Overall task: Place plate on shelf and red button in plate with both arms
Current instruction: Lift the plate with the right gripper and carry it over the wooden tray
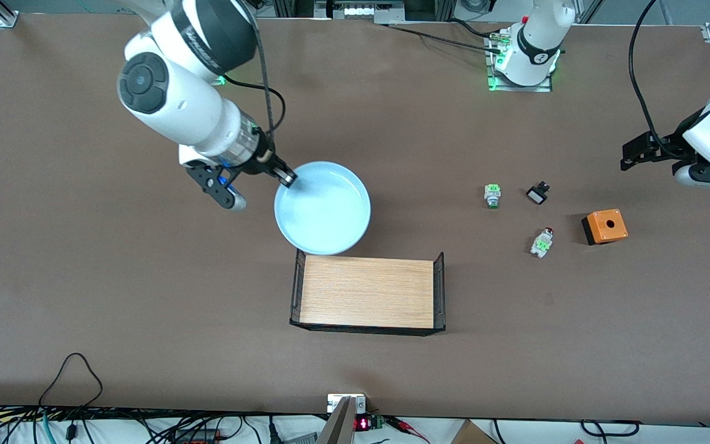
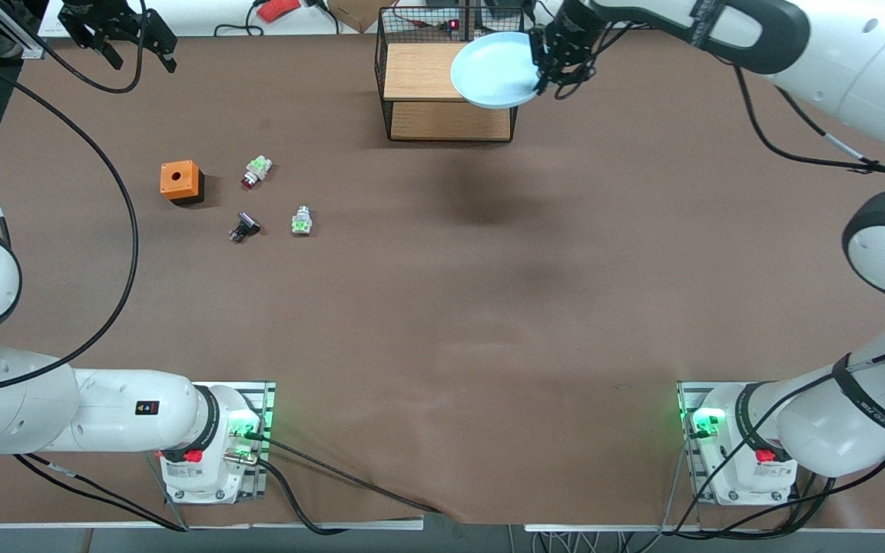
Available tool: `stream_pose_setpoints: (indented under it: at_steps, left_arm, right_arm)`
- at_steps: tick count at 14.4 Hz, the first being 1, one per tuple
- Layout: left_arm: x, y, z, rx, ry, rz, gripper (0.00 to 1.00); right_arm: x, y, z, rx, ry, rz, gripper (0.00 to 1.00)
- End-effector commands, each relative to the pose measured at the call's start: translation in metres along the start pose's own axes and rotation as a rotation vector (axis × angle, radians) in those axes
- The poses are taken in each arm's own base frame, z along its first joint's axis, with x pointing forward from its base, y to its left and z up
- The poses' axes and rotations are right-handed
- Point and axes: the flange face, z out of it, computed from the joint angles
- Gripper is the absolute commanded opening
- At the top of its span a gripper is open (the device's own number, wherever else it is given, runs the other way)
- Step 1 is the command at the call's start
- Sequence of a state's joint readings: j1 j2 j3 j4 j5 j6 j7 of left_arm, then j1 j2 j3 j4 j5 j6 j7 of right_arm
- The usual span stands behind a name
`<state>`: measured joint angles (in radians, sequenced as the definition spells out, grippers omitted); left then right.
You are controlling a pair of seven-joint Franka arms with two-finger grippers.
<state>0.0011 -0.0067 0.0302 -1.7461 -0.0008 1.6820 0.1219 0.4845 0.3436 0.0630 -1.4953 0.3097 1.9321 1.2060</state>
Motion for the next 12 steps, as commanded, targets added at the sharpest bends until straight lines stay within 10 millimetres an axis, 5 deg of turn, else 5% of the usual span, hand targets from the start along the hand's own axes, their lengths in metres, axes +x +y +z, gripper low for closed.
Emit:
stream_pose_setpoints:
  at_steps: [1,12]
  left_arm:
    - [0.002,-0.003,-0.006,0.017,-0.008,0.015,1.0]
    - [0.002,-0.003,-0.006,0.017,-0.008,0.015,1.0]
  right_arm:
    - [-0.006,-0.029,0.009,0.065,0.003,0.095,0.0]
    - [0.0,-0.058,0.054,0.155,0.019,0.217,0.0]
